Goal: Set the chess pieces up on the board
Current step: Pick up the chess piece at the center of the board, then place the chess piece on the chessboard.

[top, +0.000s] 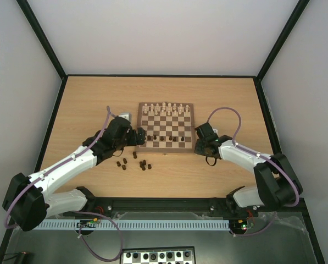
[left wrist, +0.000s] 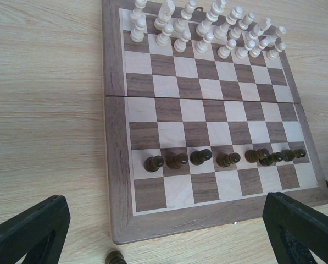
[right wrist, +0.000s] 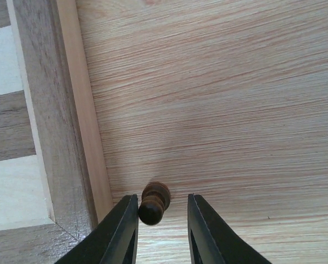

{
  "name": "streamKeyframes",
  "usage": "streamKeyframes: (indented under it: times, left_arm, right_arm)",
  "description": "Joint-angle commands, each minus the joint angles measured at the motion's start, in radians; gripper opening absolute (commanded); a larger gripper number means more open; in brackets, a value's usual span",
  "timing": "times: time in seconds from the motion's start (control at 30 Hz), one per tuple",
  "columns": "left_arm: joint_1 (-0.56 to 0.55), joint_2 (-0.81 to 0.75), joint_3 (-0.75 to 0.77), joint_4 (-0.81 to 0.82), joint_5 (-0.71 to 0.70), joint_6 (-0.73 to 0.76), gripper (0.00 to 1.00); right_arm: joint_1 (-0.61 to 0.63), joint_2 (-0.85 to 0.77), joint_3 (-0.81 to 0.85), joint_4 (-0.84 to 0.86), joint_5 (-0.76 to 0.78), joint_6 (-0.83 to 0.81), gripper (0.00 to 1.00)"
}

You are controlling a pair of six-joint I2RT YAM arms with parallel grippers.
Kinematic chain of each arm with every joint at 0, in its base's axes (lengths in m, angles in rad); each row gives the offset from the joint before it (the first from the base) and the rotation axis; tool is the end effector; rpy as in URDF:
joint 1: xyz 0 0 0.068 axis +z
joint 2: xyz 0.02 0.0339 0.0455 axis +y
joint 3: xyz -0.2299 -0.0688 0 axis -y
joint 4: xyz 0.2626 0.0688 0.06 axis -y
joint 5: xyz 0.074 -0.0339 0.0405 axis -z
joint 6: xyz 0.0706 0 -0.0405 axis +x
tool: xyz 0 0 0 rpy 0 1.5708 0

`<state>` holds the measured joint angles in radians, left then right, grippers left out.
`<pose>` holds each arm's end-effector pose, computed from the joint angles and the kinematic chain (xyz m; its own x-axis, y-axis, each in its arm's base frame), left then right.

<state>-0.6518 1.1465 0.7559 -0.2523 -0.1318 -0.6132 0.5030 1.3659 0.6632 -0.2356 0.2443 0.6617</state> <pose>0.2491 -0.1784 0.1922 -0.6877 -0.1928 -0.6999 0.1491 0.9060 -0.3962 0.2681 0.1280 0.0997 -0.7679 0.2580 -0.5863 0.1640 0.9640 0.2093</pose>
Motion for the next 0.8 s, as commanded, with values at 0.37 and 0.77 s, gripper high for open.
streamKeyframes:
  times: [0.37,0.77]
  left_arm:
    - [-0.002,-0.019,0.004,0.004,-0.020,-0.002,1.00]
    - [0.000,-0.041,0.020,-0.043,-0.056,0.004,1.00]
  right_arm:
    - [-0.005,0.011,0.050,-0.035,0.019,-0.023,0.07]
    - [0.005,0.043,0.258,-0.130,-0.029,-0.135,0.06]
